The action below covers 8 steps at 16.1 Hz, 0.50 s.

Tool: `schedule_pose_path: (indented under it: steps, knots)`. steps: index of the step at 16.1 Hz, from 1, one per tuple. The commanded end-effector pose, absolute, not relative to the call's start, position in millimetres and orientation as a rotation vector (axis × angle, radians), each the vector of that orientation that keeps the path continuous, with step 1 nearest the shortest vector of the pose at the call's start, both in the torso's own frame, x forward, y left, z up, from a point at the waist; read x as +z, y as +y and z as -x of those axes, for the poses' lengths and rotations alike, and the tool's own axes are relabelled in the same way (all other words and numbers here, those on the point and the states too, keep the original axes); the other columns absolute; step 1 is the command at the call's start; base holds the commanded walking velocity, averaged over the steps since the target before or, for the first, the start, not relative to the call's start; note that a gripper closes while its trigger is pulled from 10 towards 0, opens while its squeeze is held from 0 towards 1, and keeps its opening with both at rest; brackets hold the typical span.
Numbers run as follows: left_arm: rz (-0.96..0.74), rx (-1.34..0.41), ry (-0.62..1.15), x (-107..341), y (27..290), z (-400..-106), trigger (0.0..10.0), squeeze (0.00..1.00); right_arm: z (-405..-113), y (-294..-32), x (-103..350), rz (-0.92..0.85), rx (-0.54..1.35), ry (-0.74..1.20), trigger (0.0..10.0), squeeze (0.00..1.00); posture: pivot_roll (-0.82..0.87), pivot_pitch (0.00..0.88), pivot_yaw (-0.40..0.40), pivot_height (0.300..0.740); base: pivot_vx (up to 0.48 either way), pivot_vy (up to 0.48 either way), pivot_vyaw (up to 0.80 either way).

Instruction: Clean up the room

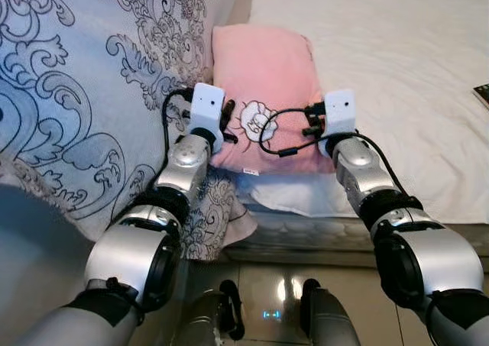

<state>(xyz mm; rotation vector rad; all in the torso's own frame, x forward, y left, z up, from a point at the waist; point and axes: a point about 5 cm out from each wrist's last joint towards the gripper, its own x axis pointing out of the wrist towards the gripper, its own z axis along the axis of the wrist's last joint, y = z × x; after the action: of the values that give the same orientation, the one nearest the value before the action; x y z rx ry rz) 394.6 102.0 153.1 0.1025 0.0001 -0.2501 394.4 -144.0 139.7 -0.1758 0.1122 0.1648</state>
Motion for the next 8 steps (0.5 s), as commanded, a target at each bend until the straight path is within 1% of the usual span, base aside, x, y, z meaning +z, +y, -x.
schedule_pose_path:
  steps: [1,4,5,8]
  knots:
    - [-0.112,-0.217,0.05,139.1,111.4,-390.8,10.0,1.0,-391.4,-143.8,132.1,0.184,0.171,0.136,10.0,1.0,-0.07,0.283,0.124,0.74,0.0,0.0,0.0]
    - [-0.15,-0.233,0.013,147.9,113.1,-393.5,10.0,1.0,-392.7,-145.8,136.2,0.164,0.154,0.115,10.0,1.0,-0.07,0.282,0.121,0.74,0.0,0.0,0.0]
    - [-0.187,-0.245,-0.003,152.3,116.8,-394.9,10.0,1.0,-393.7,-144.6,139.2,0.126,0.137,0.101,10.0,1.0,-0.07,0.279,0.12,0.74,0.0,0.0,0.0]
    - [-0.249,-0.25,-0.017,153.6,122.1,-394.9,10.0,1.0,-393.8,-140.2,140.6,0.086,0.137,0.085,10.0,1.0,-0.07,0.275,0.117,0.74,0.0,0.0,0.0]
